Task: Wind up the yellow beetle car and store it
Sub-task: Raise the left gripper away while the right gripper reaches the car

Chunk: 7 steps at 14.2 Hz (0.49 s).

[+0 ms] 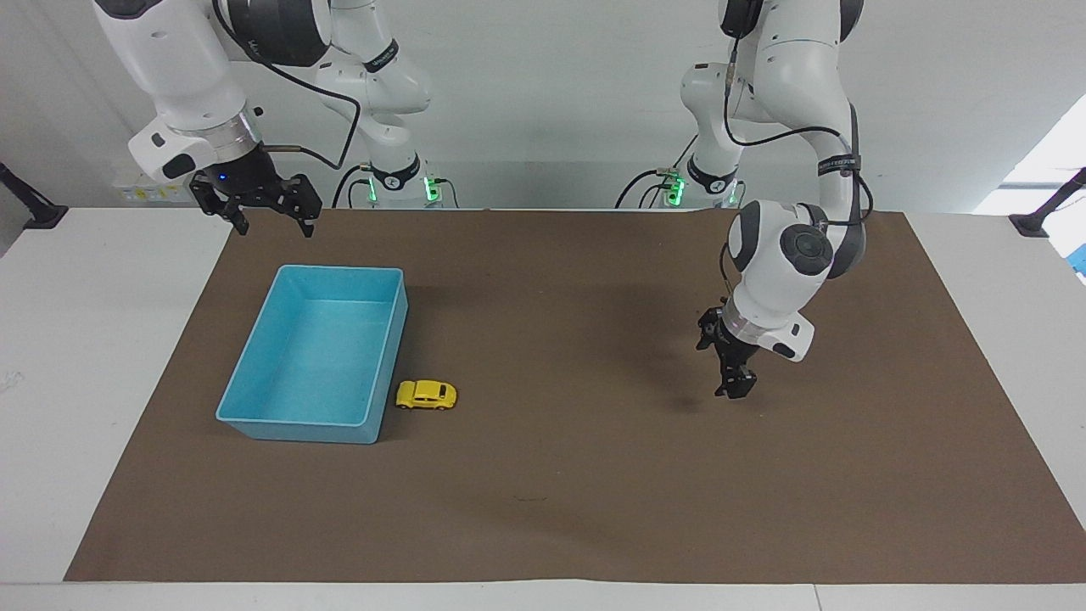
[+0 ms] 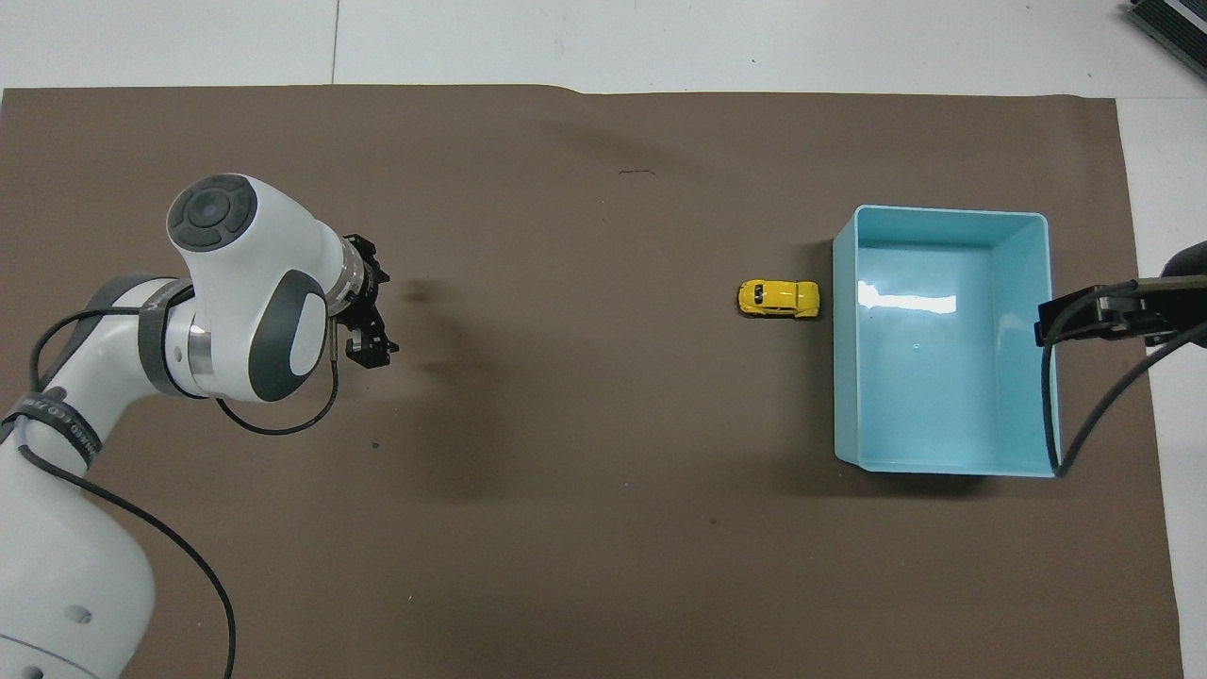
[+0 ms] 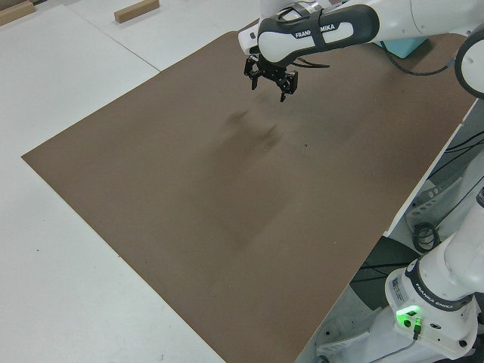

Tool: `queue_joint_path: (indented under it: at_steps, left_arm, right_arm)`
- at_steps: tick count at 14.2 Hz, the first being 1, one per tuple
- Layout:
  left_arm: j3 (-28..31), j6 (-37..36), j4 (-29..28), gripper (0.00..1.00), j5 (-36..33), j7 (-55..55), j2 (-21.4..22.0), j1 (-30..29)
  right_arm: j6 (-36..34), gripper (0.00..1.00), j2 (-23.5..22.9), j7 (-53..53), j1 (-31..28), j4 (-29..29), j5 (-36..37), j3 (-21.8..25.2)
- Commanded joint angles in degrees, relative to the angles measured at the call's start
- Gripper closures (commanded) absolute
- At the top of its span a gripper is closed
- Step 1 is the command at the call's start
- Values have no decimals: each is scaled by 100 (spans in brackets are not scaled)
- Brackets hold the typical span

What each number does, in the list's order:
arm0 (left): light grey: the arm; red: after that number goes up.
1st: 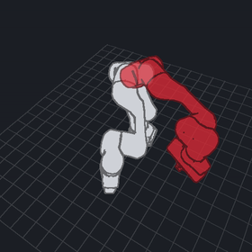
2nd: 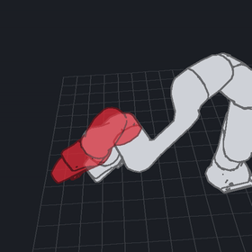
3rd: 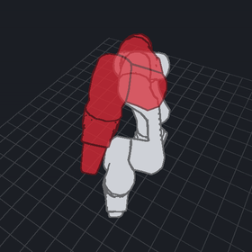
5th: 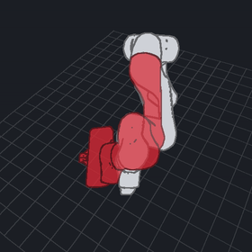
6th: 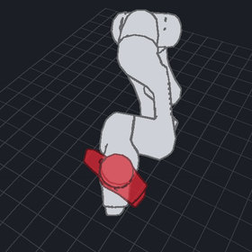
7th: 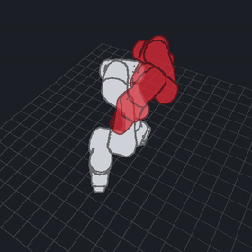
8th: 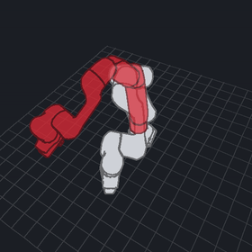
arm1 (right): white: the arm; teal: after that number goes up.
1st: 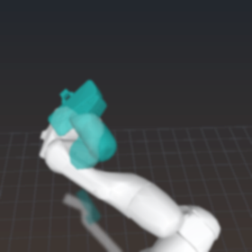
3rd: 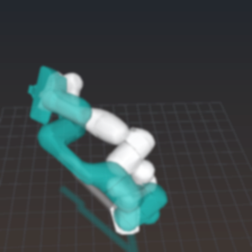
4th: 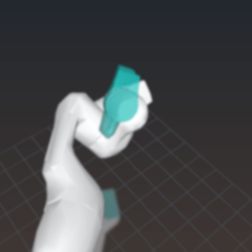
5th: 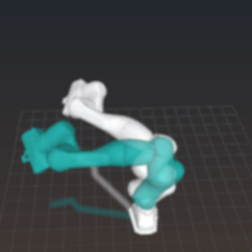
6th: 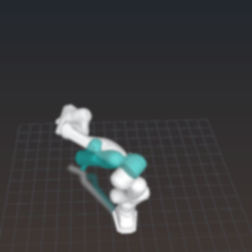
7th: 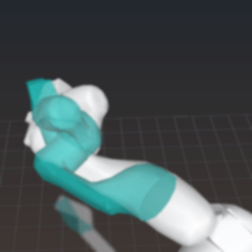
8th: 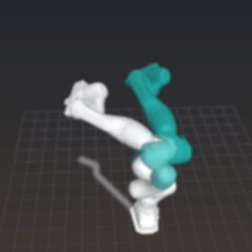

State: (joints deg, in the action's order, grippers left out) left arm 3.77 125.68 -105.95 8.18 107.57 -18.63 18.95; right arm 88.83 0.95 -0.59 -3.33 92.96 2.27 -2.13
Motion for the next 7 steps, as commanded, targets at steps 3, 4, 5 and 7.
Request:
queue_joint_path:
  at_steps: [3, 4, 5, 7]
  left_arm:
    - [1, -280, 136, 0, -36, -61, 228, -67]
    - [36, -359, 206, 0, -27, -69, 263, -67]
    - [114, -395, 241, 0, -27, -78, 307, -67]
    - [168, -465, 242, 0, -27, -78, 439, -67]
  right_arm:
    - [108, 0, 63, -694, 60, 126, -113, -69]
    - [116, 0, 63, -958, 130, 126, -113, -112]
    - [117, 0, 63, -1204, 165, 126, -113, -121]
    - [117, 0, 63, -1670, 235, 118, -113, -174]
